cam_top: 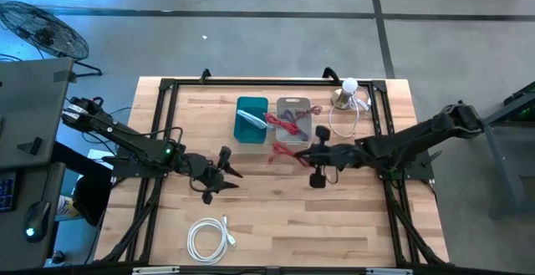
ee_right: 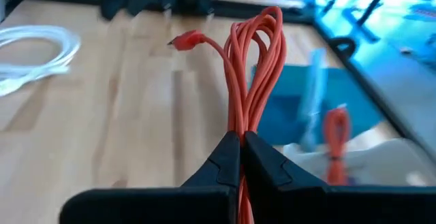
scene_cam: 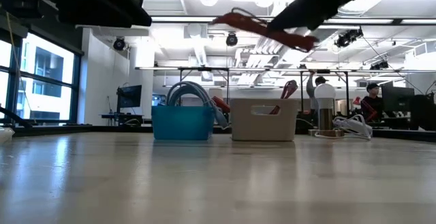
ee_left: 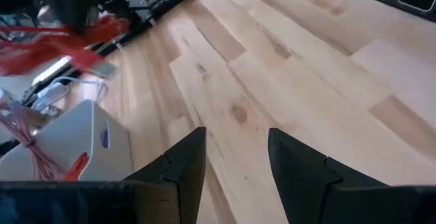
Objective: Pick & Place USB Port
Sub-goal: Put the red charger cable into the white bin
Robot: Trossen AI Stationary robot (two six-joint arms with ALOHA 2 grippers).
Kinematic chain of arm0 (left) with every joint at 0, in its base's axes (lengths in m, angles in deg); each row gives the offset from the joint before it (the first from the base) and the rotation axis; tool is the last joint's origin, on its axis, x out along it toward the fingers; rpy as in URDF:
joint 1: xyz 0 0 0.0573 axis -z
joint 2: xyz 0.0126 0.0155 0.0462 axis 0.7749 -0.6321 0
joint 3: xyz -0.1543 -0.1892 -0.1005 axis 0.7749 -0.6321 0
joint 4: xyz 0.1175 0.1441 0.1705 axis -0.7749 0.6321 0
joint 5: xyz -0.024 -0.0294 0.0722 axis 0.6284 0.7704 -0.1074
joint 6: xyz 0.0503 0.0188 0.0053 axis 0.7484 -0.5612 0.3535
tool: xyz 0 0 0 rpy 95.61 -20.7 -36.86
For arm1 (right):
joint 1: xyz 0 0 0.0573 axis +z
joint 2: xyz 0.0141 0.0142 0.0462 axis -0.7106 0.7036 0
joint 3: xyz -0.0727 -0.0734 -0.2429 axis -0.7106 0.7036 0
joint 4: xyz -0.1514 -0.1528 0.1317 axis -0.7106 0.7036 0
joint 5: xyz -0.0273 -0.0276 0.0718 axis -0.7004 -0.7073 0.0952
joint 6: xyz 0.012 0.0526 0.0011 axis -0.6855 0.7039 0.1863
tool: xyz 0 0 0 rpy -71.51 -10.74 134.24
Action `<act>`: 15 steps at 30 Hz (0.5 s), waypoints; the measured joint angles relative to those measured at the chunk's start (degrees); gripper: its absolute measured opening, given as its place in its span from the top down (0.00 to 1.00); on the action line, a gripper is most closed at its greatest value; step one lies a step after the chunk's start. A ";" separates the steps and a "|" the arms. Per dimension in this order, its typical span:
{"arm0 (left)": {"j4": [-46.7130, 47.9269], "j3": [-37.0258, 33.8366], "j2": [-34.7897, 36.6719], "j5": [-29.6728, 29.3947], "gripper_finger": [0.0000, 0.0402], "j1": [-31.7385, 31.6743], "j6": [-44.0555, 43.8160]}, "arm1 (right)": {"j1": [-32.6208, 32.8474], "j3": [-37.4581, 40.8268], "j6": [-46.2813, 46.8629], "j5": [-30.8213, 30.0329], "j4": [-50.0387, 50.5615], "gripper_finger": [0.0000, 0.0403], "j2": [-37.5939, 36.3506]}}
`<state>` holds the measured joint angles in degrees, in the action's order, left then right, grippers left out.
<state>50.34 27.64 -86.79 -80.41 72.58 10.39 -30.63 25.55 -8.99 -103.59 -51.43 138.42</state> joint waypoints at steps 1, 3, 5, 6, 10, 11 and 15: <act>-0.03 0.00 -0.07 -0.16 0.62 -0.02 0.34 | -0.53 0.00 -0.70 -0.47 0.20 1.00 -1.01; -0.04 0.00 -0.52 -1.07 0.62 -0.02 1.07 | -1.92 0.00 -2.02 -1.12 0.31 1.00 -2.64; 0.18 -0.02 -0.63 -1.36 0.62 -0.02 1.37 | -3.69 0.00 -3.39 -1.05 0.38 1.00 -4.01; -0.20 0.00 -0.89 -1.38 0.62 -0.02 1.35 | -4.80 0.00 -4.14 -0.51 0.48 1.00 -4.67; 0.15 0.00 -1.29 -2.40 0.62 -0.02 1.59 | -9.66 -0.02 -5.43 3.11 0.27 1.00 -6.27; -0.11 0.02 -1.45 -2.69 0.62 -0.02 1.61 | -10.90 -0.02 -5.86 3.95 0.17 1.00 -6.36; 0.24 0.02 -1.60 -3.70 0.62 -0.04 1.75 | -16.75 -0.02 -6.92 8.45 -0.18 1.00 -6.34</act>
<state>50.58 27.66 -88.38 -84.11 72.53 12.14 -47.39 25.53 -15.91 -95.14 -51.60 132.08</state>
